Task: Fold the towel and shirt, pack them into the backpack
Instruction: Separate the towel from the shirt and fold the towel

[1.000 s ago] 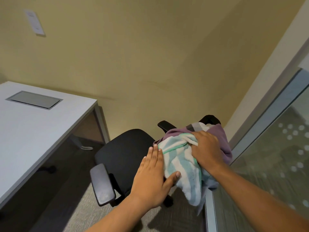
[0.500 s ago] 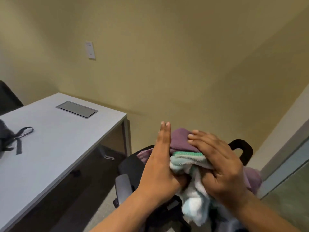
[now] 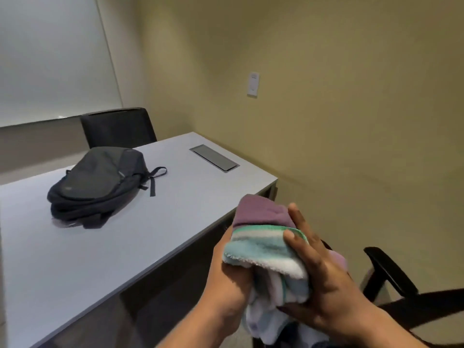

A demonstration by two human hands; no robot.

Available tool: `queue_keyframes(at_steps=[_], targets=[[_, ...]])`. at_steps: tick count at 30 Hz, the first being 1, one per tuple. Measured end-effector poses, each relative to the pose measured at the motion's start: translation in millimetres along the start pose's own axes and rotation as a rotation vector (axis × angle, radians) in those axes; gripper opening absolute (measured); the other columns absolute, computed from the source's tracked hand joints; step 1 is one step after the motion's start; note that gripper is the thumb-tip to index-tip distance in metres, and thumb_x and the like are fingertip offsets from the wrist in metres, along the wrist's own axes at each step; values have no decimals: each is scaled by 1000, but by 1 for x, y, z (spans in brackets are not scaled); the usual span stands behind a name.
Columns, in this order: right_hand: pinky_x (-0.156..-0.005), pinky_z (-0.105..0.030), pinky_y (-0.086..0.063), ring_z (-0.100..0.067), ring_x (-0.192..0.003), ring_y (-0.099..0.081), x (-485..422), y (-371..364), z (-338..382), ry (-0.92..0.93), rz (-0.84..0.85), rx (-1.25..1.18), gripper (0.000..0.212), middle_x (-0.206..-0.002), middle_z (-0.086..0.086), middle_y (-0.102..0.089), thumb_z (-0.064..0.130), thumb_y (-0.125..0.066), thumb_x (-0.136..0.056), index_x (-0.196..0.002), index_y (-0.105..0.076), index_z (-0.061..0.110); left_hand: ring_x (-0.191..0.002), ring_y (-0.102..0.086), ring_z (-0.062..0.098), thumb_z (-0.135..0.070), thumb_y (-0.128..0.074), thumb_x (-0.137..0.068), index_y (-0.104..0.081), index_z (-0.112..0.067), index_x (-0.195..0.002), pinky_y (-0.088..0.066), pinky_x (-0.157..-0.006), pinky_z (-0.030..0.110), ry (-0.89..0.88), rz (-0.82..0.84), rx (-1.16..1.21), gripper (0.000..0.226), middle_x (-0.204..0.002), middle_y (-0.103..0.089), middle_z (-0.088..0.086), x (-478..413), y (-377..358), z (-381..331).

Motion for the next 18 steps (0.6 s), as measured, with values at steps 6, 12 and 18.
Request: queue_keyframes(at_steps=[6,12,18], targets=[[-102,-37,-46,-32,-141,-38,-64,-91,30,99,-132,-112,48,-160,-14,-22,32,-56,-97,-141,-38,25,-49,-50,55,-42,-47,-96,-65,3,-73,-42,-50,52,69,-94,-112,54,-55,-54,34,-3,111,-26],[-101,-47,-48,-31,-141,-38,-108,-162,39,121,-85,-148,53,-161,-5,-24,33,-56,-98,-147,-36,28,-115,-62,19,-27,-69,-83,-54,-25,-131,-50,-99,44,-161,-282,-373,51,-122,-66,0,6,202,-53],[-104,-56,-44,-30,-145,-31,-138,-226,36,77,11,-167,57,-163,0,-19,40,-53,-99,-150,-29,34,-145,-21,4,5,-59,-85,-27,-54,-143,-31,-112,22,-407,-211,-800,88,-160,-14,-16,18,260,-51]])
Point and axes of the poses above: each hand's wrist, its own x-axis away from the middle knuckle, its own y-axis out of the back of the hand, z = x × y, the point moved 5 cm from there along -x, towards the middle knuckle
